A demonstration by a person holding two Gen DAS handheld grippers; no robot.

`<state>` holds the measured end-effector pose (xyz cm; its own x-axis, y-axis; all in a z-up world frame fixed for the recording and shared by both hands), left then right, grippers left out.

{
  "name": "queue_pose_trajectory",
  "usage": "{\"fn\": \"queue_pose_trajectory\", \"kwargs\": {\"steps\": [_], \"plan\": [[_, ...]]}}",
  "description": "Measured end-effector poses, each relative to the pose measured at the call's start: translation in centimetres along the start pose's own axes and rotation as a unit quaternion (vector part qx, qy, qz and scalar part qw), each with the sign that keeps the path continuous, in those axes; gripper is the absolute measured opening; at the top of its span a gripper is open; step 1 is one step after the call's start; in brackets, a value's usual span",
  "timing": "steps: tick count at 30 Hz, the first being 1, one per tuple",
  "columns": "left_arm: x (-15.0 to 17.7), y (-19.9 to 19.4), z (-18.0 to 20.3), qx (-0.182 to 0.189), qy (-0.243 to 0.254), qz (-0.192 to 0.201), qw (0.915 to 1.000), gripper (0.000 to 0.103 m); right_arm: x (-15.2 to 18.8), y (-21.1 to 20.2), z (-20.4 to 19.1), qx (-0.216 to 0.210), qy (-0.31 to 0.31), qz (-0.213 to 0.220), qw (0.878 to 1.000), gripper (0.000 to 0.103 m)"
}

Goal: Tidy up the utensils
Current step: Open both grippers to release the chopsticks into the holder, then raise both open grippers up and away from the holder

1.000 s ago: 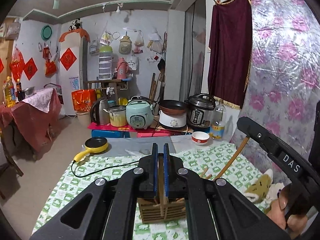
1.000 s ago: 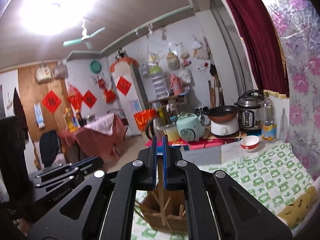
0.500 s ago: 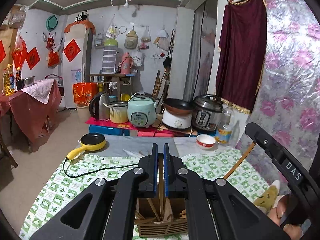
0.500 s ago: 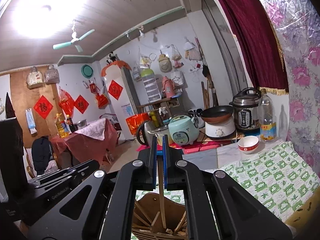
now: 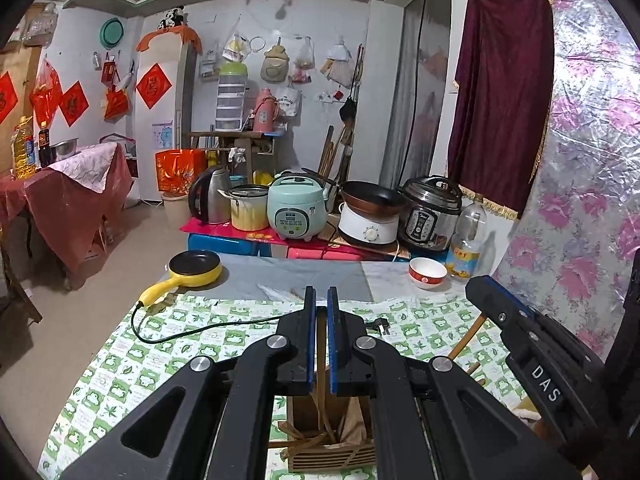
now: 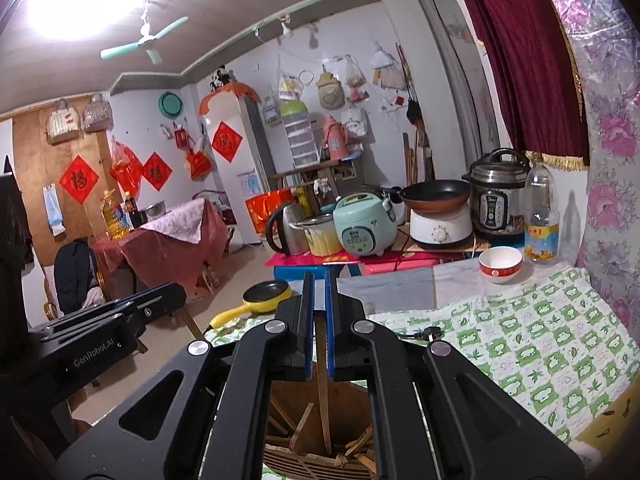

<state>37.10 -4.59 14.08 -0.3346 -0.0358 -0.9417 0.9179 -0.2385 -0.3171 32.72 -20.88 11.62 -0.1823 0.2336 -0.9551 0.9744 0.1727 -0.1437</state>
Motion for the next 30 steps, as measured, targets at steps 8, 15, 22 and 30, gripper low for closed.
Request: {"fn": "queue_pose_trajectory", "kwargs": {"steps": [8,15,22,30], "plan": [[0.3,0.4,-1.0,-0.032,-0.01,0.005,0.9994,0.082,0.4,0.3,0.6,0.011,-0.004,-0.019,1.0,0.042],[-0.6,-0.8,-1.9,-0.057,-0.006,0.026,0.998,0.097,-0.4,-0.9,0.6,0.019,-0.011,0.0,1.0,0.053],[-0.8,-1.3,-2.5,-0.072,-0.003,0.024,0.9971,0.097,-1.2,-2.0,0.7,0.023,-0.011,0.018,1.0,0.064],[-0.9,-3.5,-1.8,-0.084,0.012,0.041,0.9955,0.097,-1.9,-5.0,-0.5,0.029,-0.03,0.04,0.998,0.072]]}}
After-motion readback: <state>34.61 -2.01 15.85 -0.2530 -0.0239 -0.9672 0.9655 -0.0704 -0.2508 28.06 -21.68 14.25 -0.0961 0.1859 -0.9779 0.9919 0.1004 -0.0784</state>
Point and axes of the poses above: each gripper's, at about its wrist camera, not at the fingertips, and y roughly the way its jaws point, z to its right, x to its underside, the point moved 9 cm from there along y, roughly the way its jaws point, and after that the axes turned 9 degrees about z, right-handed, at the moved point
